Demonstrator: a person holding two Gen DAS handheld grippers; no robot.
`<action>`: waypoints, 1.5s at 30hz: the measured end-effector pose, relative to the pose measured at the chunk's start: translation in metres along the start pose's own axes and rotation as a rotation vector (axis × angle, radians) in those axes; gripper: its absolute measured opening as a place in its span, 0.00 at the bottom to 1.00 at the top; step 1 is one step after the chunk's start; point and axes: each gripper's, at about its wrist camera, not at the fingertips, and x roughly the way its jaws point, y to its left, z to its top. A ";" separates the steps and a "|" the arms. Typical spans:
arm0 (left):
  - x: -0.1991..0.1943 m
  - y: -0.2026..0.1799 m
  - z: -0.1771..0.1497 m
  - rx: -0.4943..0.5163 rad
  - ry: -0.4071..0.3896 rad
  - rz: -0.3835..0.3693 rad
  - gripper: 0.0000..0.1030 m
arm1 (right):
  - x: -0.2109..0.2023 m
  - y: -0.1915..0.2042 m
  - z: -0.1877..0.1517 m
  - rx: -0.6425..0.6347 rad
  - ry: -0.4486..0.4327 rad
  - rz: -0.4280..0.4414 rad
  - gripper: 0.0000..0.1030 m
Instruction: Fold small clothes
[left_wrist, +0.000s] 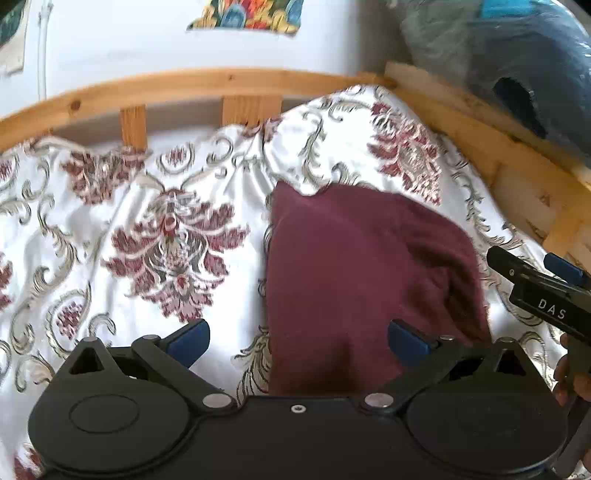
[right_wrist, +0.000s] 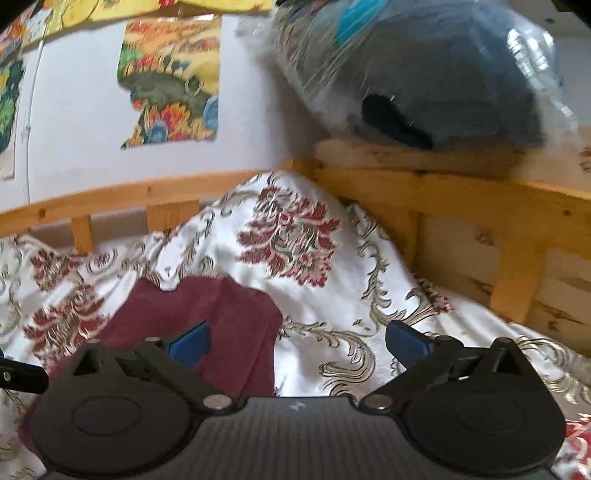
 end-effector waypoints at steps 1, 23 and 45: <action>-0.007 -0.001 0.000 0.005 -0.017 0.002 0.99 | -0.006 0.001 0.002 -0.001 -0.014 -0.005 1.00; -0.116 0.027 -0.056 0.050 -0.172 -0.006 0.99 | -0.163 0.042 -0.014 0.029 -0.154 -0.055 1.00; -0.115 0.059 -0.094 0.044 -0.107 0.026 0.99 | -0.169 0.100 -0.040 -0.105 -0.005 -0.053 1.00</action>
